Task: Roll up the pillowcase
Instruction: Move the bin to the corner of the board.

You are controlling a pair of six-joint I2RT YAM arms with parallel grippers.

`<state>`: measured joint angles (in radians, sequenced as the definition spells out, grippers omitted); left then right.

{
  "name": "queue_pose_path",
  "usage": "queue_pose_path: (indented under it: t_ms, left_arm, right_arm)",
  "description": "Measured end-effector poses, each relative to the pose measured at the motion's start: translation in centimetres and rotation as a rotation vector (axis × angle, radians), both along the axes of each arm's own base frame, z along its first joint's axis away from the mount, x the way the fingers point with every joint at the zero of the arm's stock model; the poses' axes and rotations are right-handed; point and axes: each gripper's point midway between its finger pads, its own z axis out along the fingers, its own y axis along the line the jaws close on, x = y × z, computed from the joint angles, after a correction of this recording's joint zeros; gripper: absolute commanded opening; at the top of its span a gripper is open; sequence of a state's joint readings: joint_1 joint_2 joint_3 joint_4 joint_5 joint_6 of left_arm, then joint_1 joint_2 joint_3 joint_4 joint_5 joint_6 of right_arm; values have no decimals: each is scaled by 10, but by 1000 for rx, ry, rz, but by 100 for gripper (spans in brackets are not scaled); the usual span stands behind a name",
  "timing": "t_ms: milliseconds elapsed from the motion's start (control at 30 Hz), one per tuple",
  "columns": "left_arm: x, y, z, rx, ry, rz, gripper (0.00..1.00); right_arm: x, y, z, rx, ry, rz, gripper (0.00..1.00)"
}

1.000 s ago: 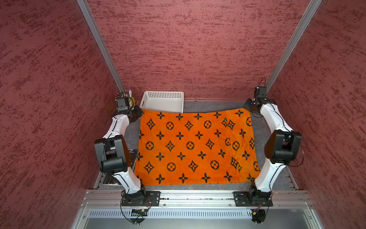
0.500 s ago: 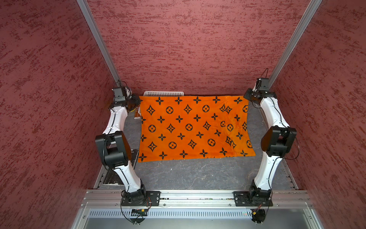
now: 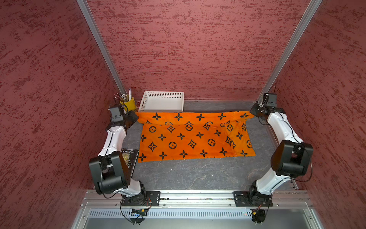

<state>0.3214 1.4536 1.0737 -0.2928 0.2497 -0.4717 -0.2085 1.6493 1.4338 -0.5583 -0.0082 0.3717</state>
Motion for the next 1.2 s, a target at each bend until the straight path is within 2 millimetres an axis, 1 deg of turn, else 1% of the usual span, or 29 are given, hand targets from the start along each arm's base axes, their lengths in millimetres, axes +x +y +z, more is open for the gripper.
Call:
queue_pose_path:
  t_ms: [133, 200, 367, 467, 667, 800, 900, 1200]
  left_arm:
    - [-22, 0, -15, 5, 22, 36, 0]
    - [-34, -1, -21, 10, 30, 53, 0]
    - [-62, -4, -30, 22, 32, 89, 0]
    - [-74, -6, -36, 13, 36, 107, 0]
    - [-96, -10, -54, -16, 68, 152, 0]
    - [-107, -9, -60, -29, 99, 186, 0]
    - [-113, -9, -63, -38, 115, 205, 0]
    - [-133, -9, -75, -52, 193, 257, 0]
  right_arm:
    - [-25, -2, -5, 7, -5, -39, 0]
    - [-38, -2, -15, 13, 9, -61, 0]
    - [-68, -4, -44, 13, 69, -110, 0]
    - [-83, -6, -55, 7, 91, -135, 0]
    - [-105, -16, -66, 0, 111, -201, 0]
    - [-117, -21, -74, 0, 131, -239, 0]
    - [-123, -21, -79, 2, 141, -253, 0]
    - [-138, -19, -79, 6, 135, -272, 0]
